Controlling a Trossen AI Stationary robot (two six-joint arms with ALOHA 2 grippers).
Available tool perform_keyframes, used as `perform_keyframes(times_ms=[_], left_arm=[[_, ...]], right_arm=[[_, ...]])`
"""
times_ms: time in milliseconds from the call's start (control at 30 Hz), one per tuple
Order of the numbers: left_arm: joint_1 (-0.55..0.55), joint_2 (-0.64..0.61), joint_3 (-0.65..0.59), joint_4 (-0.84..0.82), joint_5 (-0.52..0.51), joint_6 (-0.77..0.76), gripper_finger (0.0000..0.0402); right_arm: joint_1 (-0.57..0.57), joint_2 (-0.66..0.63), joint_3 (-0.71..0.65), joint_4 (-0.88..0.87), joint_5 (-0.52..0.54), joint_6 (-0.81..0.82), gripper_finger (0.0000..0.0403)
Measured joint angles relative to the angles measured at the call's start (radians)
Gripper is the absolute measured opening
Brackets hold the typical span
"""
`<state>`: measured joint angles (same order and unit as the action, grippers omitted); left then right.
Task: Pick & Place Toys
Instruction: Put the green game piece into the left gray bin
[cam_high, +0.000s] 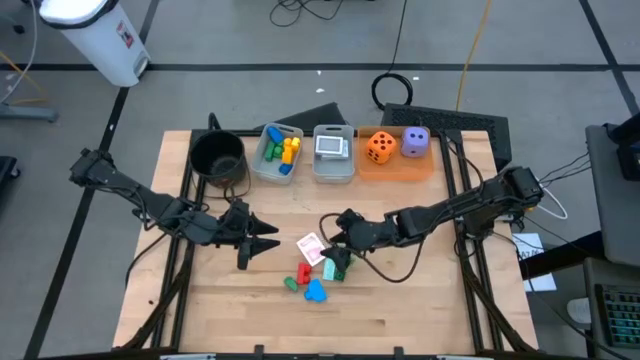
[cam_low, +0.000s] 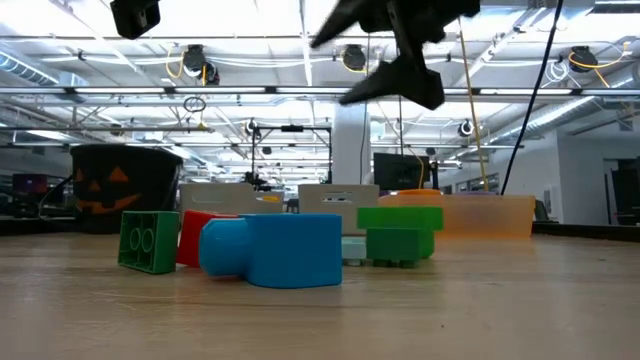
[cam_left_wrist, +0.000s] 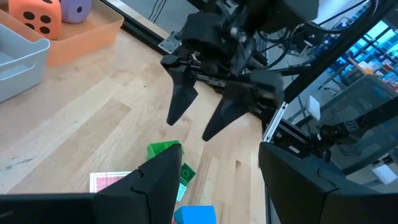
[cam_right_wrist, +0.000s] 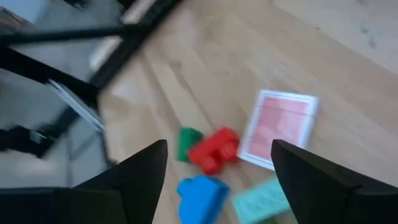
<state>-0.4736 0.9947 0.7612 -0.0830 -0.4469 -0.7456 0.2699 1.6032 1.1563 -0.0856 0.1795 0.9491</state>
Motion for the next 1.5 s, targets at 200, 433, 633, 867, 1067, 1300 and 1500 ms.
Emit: perform_keyframes(times_ms=[200,433,633,867,1067,1300,1500], left_arm=[[0.0,0.0,0.0,0.0,-0.01,0.003,0.0223],[0.026,0.0,0.0,-0.004,-0.019,0.01,0.0223],[0.046,0.0,0.0,-0.005,-0.018,0.017,0.0223],[0.049,0.0,0.0,-0.004,-0.018,0.032,0.0223],[0.049,0.0,0.0,-0.004,-0.017,0.032,0.0223],[0.049,0.0,0.0,-0.004,-0.017,0.032,0.0223],[0.049,0.0,0.0,-0.004,-0.016,0.031,0.0223]], right_arm=[[0.015,0.0,-0.001,-0.197,0.002,-0.002,0.028],[0.026,0.053,-0.003,-0.308,0.004,0.068,0.0279],[0.027,0.1,-0.003,-0.299,0.003,0.094,0.0279],[0.032,0.14,-0.002,-0.275,-0.001,0.079,0.0279],[0.054,0.182,-0.002,-0.271,-0.002,0.076,0.0279],[0.059,0.197,-0.003,-0.27,0.004,0.078,0.0278],[0.05,0.197,-0.003,-0.305,0.029,0.072,0.0252]])
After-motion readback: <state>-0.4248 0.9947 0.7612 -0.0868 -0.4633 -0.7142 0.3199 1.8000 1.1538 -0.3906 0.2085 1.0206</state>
